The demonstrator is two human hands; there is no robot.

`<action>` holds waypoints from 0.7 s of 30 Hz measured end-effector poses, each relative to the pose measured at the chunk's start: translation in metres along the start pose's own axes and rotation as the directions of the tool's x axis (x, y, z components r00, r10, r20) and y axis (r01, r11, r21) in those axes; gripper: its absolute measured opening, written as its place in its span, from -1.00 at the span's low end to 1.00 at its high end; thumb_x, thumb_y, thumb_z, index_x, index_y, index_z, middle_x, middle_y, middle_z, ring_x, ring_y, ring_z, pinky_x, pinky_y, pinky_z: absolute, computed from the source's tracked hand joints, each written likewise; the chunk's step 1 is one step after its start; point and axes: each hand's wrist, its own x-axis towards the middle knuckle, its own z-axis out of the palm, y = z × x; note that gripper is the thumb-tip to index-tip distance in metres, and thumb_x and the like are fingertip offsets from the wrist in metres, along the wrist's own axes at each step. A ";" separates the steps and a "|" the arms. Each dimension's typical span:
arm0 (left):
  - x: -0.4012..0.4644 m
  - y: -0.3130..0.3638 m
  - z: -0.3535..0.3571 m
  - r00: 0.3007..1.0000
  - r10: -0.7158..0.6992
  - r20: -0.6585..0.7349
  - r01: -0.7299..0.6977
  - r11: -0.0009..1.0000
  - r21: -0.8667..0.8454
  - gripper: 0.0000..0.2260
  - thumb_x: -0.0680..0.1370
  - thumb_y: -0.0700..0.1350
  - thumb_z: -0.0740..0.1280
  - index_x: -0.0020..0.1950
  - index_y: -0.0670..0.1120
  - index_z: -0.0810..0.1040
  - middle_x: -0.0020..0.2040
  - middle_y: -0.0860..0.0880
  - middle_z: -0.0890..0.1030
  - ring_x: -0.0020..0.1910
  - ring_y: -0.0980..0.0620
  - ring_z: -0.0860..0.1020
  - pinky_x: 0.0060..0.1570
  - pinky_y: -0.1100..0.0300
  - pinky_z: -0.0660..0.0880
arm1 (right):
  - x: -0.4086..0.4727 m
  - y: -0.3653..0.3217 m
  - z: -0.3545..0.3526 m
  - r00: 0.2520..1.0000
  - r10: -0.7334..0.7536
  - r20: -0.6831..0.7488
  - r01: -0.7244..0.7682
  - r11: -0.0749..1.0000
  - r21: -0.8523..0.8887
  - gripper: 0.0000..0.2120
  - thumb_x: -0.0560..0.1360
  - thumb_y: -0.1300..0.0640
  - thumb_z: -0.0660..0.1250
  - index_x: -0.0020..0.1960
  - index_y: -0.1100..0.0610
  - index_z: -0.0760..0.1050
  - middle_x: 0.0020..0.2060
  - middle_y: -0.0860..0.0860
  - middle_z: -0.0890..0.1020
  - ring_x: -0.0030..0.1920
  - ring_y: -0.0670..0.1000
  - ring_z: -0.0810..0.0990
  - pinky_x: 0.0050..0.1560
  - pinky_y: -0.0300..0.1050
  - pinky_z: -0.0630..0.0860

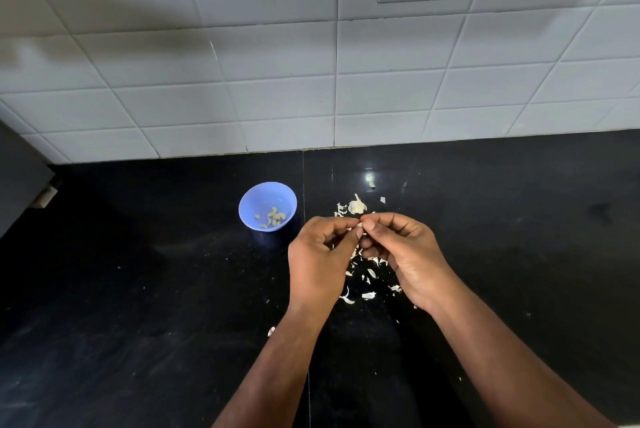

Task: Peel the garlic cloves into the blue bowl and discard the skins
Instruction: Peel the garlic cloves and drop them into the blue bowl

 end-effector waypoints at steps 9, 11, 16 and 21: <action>-0.003 -0.002 0.001 0.960 0.267 -0.088 -0.211 0.890 0.404 -0.95 0.54 -0.03 0.56 -0.05 0.13 0.75 -0.10 0.29 0.62 -0.04 0.19 0.63 -0.12 0.21 0.60 | 0.003 -0.005 0.001 0.999 -0.037 -0.007 0.035 0.989 -0.144 -0.91 0.56 0.26 0.47 0.02 0.29 0.70 -0.16 0.17 0.73 -0.18 0.04 0.66 -0.14 -0.12 0.67; -0.003 -0.003 0.002 0.936 0.335 -0.108 -0.243 0.836 0.491 -0.95 0.53 0.00 0.57 -0.06 0.13 0.74 -0.12 0.31 0.59 -0.04 0.21 0.62 -0.18 0.24 0.56 | 0.004 -0.005 0.002 0.999 -0.037 -0.014 0.034 0.987 -0.159 -0.91 0.55 0.25 0.48 0.01 0.27 0.71 -0.16 0.19 0.73 -0.19 0.05 0.67 -0.14 -0.11 0.68; -0.003 -0.008 0.004 0.879 0.451 -0.156 -0.302 0.779 0.549 -0.90 0.49 -0.07 0.61 -0.10 0.09 0.73 -0.09 0.21 0.65 -0.15 0.14 0.66 -0.29 0.21 0.56 | 0.004 -0.005 0.003 0.999 -0.030 -0.019 0.027 0.987 -0.158 -0.93 0.56 0.25 0.48 -0.01 0.25 0.72 -0.16 0.20 0.73 -0.18 0.07 0.69 -0.13 -0.09 0.69; -0.007 -0.013 0.005 0.898 0.405 -0.169 -0.273 0.817 0.507 -0.90 0.51 -0.07 0.59 -0.05 0.08 0.70 -0.07 0.27 0.60 -0.18 0.17 0.65 -0.26 0.16 0.61 | 0.003 -0.007 0.005 1.000 0.023 -0.002 -0.023 0.994 -0.109 -0.90 0.56 0.23 0.47 0.01 0.26 0.72 -0.11 0.23 0.74 -0.12 0.12 0.72 -0.04 -0.02 0.72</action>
